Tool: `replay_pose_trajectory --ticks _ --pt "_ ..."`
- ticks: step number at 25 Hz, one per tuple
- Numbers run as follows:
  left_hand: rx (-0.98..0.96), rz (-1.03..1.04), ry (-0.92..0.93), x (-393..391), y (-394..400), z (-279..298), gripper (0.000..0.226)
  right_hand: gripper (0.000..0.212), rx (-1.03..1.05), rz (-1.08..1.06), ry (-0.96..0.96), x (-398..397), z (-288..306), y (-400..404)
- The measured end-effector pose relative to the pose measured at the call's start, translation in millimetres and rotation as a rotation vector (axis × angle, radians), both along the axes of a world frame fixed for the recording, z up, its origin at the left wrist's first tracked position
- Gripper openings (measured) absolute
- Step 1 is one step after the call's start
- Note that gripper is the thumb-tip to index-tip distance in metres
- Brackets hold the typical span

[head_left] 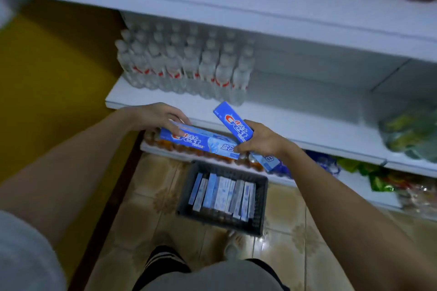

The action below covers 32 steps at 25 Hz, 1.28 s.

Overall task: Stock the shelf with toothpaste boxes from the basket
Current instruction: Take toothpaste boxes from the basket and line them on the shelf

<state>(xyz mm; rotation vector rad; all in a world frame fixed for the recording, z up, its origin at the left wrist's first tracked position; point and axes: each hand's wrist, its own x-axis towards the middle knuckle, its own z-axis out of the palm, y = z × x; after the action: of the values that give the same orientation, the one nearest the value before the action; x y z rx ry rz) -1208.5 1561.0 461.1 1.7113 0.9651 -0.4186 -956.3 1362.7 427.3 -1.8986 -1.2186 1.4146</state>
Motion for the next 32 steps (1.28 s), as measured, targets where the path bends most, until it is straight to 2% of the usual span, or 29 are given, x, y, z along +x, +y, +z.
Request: replay_pose_trajectory --ticks 3,7,12,17,22,27,32 --pt "0.183 -0.253 0.137 9 -10 49 0.043 0.038 0.071 0.040 -0.042 -11 52 11" --pt "0.217 -0.330 0.155 -2 -30 69 0.031 0.041 0.119 0.063 -0.072 -37 95 20" --pt "0.265 -0.281 0.079 -57 -30 117 0.034 0.040 0.170 -0.033 -0.001 -81 143 13" --pt "0.447 -0.210 0.025 -125 -8 208 0.031 0.054 0.249 -0.127 -0.085 -115 223 27" --pt "0.577 -0.013 -0.127 -179 8 311 0.030 0.034 0.427 -0.163 -0.139 -147 323 40" --pt "0.717 0.091 -0.287 -194 19 394 0.029 0.032 0.659 -0.171 -0.210 -158 408 46" --pt "0.815 0.144 -0.412 -186 41 448 0.030 0.038 0.731 -0.138 -0.396 -131 468 65"
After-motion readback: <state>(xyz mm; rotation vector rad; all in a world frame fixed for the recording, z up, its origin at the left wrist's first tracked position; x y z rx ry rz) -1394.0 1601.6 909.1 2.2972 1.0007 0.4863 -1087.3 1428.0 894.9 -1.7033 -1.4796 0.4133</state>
